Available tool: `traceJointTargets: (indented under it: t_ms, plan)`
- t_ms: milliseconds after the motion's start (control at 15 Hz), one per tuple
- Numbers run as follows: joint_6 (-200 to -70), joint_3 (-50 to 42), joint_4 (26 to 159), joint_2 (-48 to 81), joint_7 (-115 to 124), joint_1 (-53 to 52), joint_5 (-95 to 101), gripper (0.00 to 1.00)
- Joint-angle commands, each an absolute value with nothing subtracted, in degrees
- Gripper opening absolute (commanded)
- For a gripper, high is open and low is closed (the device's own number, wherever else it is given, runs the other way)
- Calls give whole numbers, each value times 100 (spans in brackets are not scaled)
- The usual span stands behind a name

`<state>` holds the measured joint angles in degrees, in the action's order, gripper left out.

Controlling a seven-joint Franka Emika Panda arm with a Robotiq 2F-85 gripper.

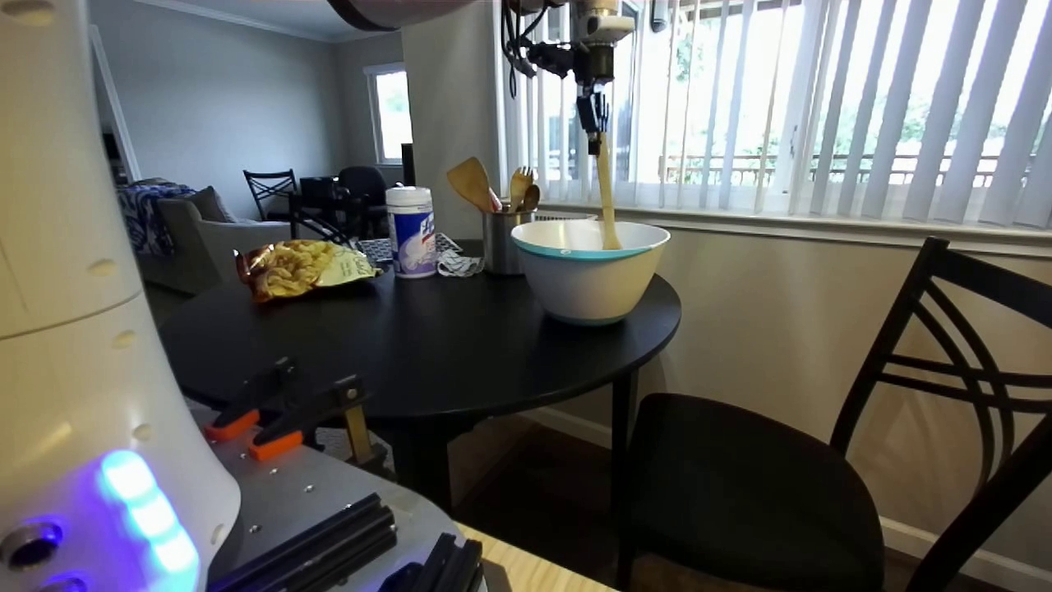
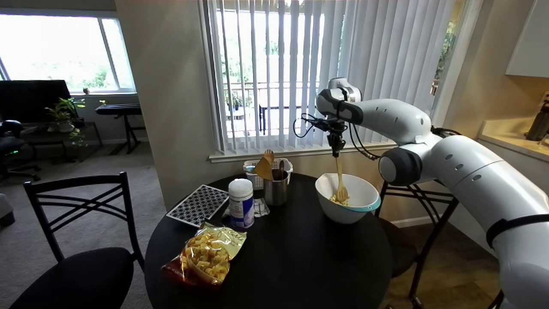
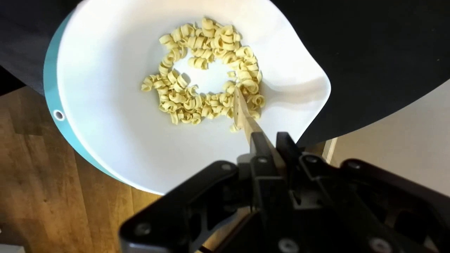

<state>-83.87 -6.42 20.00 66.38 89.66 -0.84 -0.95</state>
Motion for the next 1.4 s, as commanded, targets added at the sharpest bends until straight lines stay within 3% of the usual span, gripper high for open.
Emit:
traceJointTargets:
  t_ms: [0, 467, 1333]
  plan:
    - [-8573, -648, 2001, 6655, 9126, 95, -150, 3]
    - [-8596, -172, 2011, 6758, 7595, 435, -461, 3]
    - [-7686, -41, 2002, 6582, 5400, -547, 47, 3]
